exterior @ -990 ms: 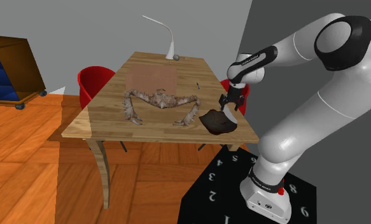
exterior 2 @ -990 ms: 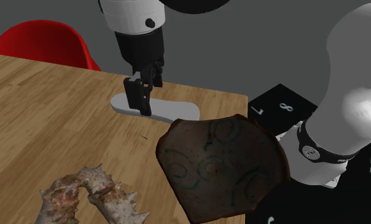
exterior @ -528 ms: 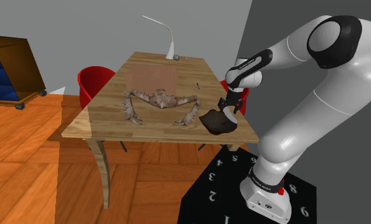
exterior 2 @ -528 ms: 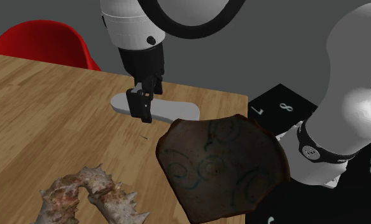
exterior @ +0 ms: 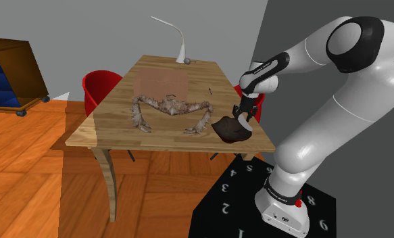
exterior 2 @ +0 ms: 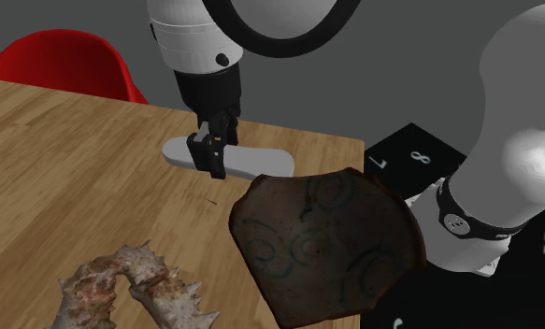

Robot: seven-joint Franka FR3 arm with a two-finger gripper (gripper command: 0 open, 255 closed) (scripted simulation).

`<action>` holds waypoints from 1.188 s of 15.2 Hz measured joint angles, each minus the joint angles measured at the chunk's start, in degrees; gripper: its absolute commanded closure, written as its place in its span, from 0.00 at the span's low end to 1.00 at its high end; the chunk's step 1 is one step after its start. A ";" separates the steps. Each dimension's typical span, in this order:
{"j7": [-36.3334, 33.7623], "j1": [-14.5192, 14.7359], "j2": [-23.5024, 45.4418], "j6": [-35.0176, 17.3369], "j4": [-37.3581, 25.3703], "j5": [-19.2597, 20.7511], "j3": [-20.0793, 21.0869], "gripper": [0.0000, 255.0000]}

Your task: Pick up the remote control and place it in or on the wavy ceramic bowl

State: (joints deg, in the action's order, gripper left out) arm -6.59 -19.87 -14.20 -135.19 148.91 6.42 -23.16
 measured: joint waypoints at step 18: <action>-1.28 -0.51 -5.65 9.92 -4.46 1.16 1.43 1.00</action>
State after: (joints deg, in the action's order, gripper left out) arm -7.87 -20.38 -19.85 -125.27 144.45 7.59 -21.72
